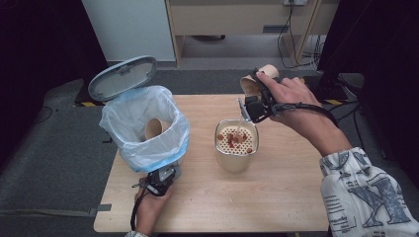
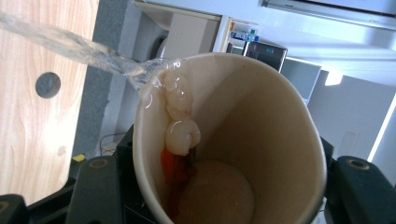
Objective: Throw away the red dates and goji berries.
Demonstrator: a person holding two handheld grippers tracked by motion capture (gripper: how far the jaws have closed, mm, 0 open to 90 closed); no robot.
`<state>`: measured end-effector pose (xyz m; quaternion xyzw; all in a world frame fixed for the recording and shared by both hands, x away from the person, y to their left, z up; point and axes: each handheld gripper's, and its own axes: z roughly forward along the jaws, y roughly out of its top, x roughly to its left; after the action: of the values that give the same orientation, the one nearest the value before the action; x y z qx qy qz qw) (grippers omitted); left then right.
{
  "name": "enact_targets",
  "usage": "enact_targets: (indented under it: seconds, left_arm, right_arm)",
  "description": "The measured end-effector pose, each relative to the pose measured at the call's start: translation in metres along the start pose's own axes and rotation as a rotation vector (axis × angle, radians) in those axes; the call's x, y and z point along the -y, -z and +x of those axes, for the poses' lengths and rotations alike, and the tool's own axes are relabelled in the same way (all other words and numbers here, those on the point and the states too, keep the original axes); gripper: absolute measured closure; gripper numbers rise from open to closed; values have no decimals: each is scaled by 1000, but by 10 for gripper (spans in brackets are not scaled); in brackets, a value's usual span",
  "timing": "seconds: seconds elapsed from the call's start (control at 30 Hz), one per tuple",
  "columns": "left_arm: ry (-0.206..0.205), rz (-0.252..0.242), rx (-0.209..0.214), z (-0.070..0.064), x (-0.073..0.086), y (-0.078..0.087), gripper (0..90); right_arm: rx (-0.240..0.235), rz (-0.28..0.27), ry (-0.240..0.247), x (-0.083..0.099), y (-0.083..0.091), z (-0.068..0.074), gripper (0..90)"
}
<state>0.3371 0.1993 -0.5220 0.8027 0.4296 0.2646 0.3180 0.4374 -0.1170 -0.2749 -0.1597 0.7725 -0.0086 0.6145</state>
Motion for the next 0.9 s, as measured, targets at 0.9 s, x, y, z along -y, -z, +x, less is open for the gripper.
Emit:
enact_targets:
  seconds: [0.9]
  left_arm:
    - [2,0,1,0,0,0,890]
  right_arm:
    - [17,-8,7,-2,1,-1,374]
